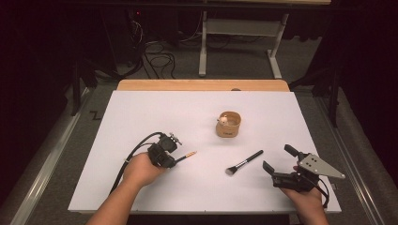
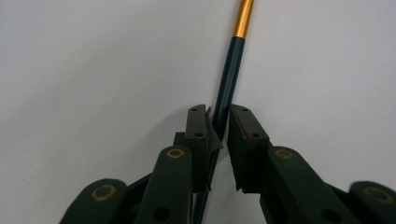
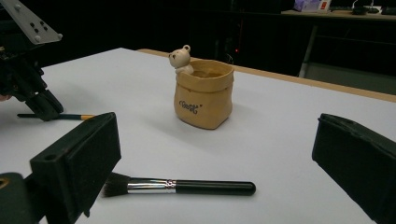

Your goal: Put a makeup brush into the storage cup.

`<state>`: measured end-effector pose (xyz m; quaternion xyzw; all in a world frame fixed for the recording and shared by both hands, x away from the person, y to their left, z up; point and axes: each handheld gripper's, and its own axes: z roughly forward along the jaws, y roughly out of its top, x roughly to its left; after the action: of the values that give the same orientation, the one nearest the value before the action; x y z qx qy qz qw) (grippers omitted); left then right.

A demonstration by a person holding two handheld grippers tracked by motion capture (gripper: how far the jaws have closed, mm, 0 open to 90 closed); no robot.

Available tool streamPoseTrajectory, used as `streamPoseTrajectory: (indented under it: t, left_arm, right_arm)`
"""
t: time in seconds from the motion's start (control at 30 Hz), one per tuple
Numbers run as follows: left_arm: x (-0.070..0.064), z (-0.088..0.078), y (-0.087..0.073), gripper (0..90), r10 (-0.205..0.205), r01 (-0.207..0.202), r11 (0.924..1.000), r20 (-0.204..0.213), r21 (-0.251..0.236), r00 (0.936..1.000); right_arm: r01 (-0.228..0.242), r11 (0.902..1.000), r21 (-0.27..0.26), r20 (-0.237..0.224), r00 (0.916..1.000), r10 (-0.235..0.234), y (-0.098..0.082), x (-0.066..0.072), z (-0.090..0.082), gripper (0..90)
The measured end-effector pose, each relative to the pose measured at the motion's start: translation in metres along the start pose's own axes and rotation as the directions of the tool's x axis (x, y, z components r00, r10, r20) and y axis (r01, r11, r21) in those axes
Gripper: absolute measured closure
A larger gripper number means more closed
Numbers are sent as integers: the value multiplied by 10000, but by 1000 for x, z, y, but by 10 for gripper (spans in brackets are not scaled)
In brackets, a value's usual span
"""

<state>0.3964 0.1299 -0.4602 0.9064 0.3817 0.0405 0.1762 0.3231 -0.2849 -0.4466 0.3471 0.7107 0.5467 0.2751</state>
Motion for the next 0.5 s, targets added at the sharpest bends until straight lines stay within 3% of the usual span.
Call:
streamPoseTrajectory:
  t: [0.5]
  left_arm:
    - [1, 1, 0, 783, -102, 102, 9999, 75, 19, 9999]
  right_arm:
    - [8, 10000, 10, -20, 10000, -8, 0, 1, 0, 22]
